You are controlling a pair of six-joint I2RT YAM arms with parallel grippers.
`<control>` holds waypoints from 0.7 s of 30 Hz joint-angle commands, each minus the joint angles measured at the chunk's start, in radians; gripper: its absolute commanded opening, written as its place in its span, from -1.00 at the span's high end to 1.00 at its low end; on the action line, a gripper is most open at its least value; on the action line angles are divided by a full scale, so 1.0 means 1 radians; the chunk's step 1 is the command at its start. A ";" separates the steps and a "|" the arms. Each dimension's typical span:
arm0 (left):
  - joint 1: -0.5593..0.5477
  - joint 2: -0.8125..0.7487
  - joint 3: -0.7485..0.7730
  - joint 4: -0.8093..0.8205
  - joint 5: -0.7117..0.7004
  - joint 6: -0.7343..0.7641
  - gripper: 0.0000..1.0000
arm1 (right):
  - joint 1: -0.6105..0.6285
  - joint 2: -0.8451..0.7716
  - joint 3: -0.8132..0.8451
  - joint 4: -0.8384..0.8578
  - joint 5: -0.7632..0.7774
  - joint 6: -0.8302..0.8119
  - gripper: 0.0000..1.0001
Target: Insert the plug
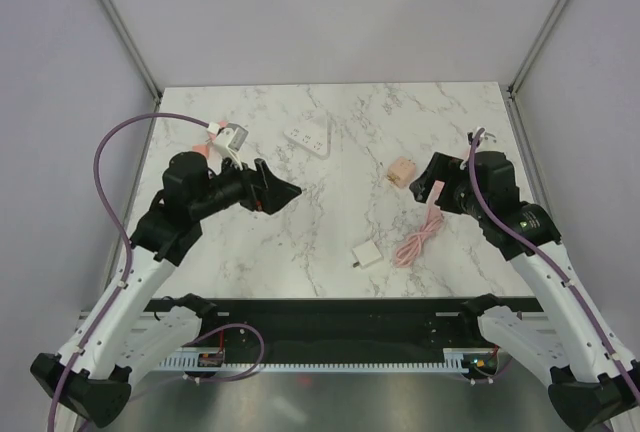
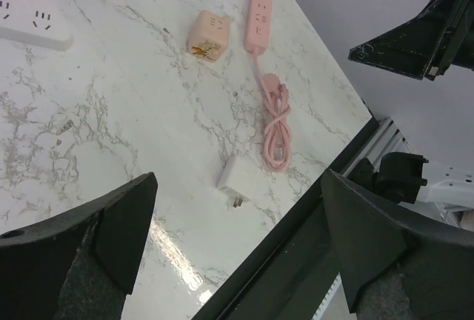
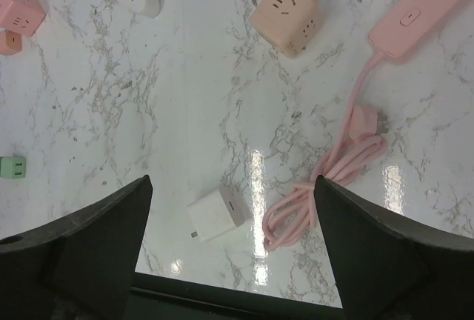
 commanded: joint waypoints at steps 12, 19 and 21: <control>-0.077 0.178 0.016 0.015 0.026 0.056 -0.86 | -0.004 -0.063 -0.069 0.006 -0.043 0.007 -0.96; -0.359 0.407 0.122 0.018 -0.237 0.175 -0.81 | -0.002 -0.161 -0.112 0.006 -0.074 -0.018 -0.96; -0.385 0.507 0.150 0.017 -0.255 0.200 -0.76 | -0.004 -0.189 -0.101 0.006 -0.080 -0.014 -0.96</control>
